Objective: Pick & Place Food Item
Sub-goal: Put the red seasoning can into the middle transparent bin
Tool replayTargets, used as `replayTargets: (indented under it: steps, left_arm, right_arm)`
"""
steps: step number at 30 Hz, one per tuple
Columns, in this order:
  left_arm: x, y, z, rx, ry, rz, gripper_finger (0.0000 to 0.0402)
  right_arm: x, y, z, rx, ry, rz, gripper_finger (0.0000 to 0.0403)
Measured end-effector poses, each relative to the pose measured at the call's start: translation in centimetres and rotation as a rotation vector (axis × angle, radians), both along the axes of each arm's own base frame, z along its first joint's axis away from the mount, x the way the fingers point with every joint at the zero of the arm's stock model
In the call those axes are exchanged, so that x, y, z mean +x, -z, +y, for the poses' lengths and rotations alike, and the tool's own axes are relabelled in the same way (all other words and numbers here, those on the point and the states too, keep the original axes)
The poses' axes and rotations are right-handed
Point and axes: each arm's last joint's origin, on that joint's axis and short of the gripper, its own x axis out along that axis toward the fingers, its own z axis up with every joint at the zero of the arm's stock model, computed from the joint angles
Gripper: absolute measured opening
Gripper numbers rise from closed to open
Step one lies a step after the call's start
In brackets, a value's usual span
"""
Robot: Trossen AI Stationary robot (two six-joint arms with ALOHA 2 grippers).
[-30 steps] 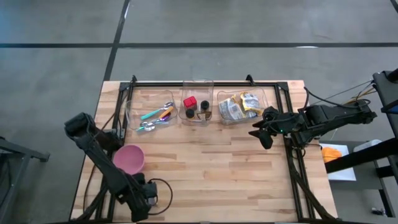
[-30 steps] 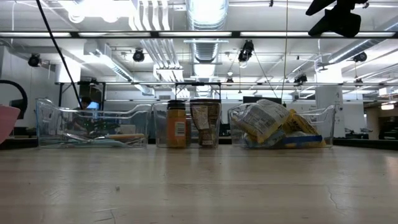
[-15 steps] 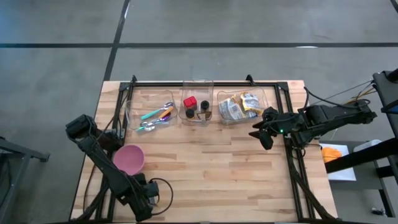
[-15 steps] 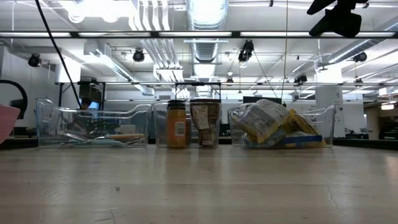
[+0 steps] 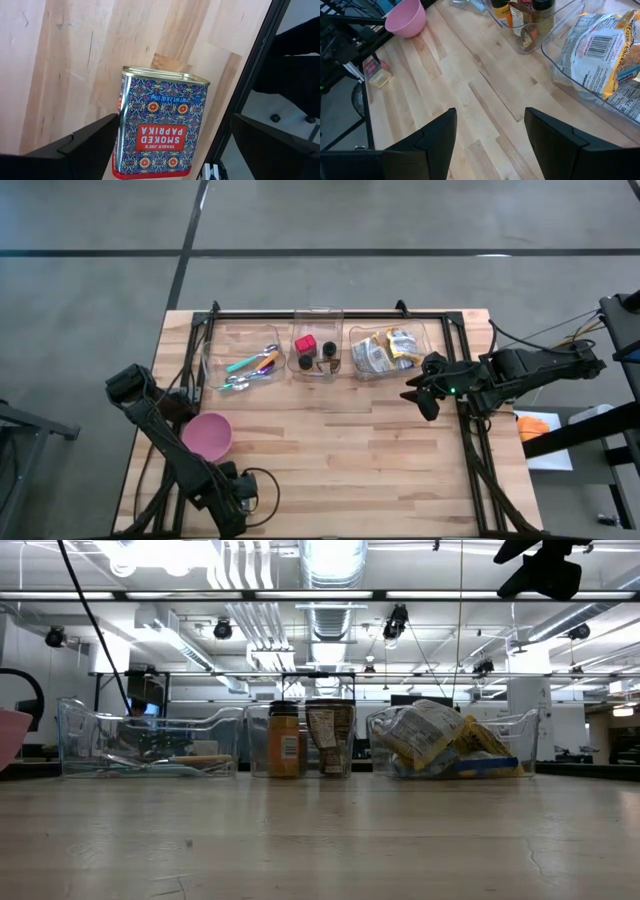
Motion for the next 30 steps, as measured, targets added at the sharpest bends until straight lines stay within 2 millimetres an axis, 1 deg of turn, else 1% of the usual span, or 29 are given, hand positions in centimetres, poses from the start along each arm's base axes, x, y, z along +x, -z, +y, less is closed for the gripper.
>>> replayTargets:
  steps: [7, 16, 23, 30]
  left_arm:
    - [0.00, 0.01, 0.02, 0.006, 0.013, -0.006, 0.0391]
    - [0.16, 0.04, 0.18, 0.060, 0.026, -0.069, 0.0391]
    - [0.17, 0.05, 0.22, 0.077, 0.039, -0.086, 0.0391]
    - [0.17, 0.05, 0.22, 0.088, 0.103, -0.099, 0.0391]
  right_arm:
    - [0.00, 0.00, 0.00, 0.000, 0.000, 0.000, 0.0228]
    - [0.00, 0.01, 0.01, -0.009, -0.008, 0.002, 0.0228]
    - [0.00, 0.01, 0.01, -0.009, -0.008, 0.001, 0.0228]
    - [0.00, 0.02, 0.01, -0.008, -0.007, 0.002, 0.0228]
